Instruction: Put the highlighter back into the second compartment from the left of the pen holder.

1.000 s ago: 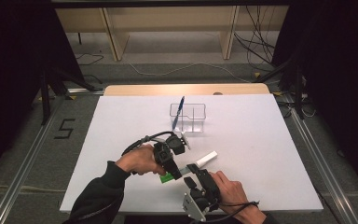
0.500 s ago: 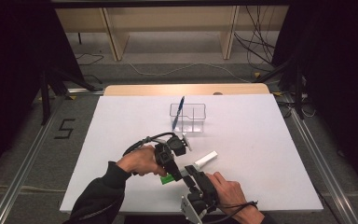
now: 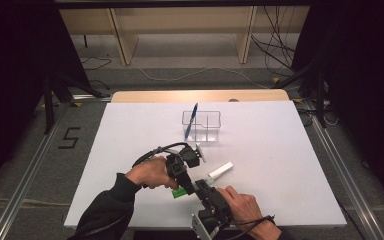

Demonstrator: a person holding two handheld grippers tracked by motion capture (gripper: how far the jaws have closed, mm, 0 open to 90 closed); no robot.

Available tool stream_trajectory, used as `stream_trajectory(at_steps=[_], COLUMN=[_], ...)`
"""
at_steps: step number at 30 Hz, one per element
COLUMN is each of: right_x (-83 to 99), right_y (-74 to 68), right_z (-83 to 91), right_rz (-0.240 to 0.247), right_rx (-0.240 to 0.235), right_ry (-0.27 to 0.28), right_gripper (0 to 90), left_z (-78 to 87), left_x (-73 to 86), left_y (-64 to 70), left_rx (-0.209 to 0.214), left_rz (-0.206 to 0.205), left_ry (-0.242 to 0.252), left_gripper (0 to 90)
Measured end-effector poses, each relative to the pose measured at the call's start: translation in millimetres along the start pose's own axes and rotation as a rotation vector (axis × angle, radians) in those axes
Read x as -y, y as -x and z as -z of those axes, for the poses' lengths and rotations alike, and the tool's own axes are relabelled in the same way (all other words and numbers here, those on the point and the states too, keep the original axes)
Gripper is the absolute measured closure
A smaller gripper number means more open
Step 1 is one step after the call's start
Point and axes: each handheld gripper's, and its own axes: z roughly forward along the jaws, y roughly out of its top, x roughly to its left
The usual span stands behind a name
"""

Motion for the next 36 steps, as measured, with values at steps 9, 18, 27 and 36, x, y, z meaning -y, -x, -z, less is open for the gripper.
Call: stream_trajectory(at_steps=[9,18,27,36], right_x=[-1.2,-1.3,-1.5,2.5], right_y=[-1.3,-4.0,-8.1,-3.3], right_z=[-1.0,-2.0,-2.1,-1.4], right_rz=[0.041,0.068,0.096,0.096], right_rx=[0.007,0.009,0.002,0.015], right_ry=[-0.005,-0.002,-0.006,-0.005], right_gripper=[68.6,73.2,76.7,77.1], left_z=[-1.0,-2.1,-4.1,6.0], left_x=[-0.3,-0.1,0.9,3.9], left_y=[0.9,-0.2,-3.1,-1.9], left_rx=[0.006,0.025,0.044,0.019], left_rz=[-0.005,0.008,0.02,0.039], left_ry=[-0.004,-0.013,-0.015,0.026], left_gripper=[66.3,66.2,65.5,42.1])
